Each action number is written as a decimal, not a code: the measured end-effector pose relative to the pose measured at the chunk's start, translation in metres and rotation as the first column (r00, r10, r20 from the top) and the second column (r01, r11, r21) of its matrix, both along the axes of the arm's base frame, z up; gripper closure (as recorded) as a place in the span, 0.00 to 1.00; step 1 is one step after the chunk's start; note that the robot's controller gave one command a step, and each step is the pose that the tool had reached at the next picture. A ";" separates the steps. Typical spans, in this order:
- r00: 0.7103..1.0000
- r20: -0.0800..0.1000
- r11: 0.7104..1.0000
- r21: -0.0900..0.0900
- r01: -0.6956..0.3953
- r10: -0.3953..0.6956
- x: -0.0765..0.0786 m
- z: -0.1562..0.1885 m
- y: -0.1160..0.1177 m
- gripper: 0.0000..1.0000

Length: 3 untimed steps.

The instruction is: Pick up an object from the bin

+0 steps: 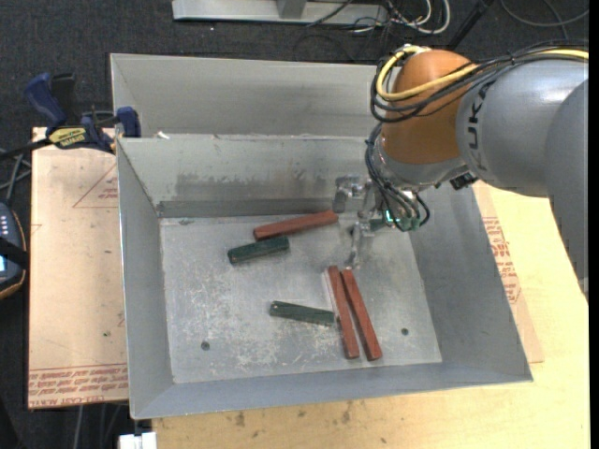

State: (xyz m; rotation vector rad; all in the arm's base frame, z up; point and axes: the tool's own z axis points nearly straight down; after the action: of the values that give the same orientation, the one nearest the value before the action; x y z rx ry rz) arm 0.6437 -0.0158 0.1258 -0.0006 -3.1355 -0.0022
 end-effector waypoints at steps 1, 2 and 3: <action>1.000 0.008 1.000 0.000 0.000 0.000 0.002 0.004 0.000 0.00; 0.997 0.010 0.997 -0.001 -0.073 0.073 0.006 0.002 0.035 0.00; 0.996 0.011 0.996 0.000 -0.093 0.093 0.005 -0.003 0.047 0.00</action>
Offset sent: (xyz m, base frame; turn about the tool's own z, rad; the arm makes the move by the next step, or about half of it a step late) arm 0.0066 0.0581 -0.0007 -0.1206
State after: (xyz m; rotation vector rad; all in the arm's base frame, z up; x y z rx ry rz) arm 0.6486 0.0314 0.1228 0.1460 -3.1435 -0.0028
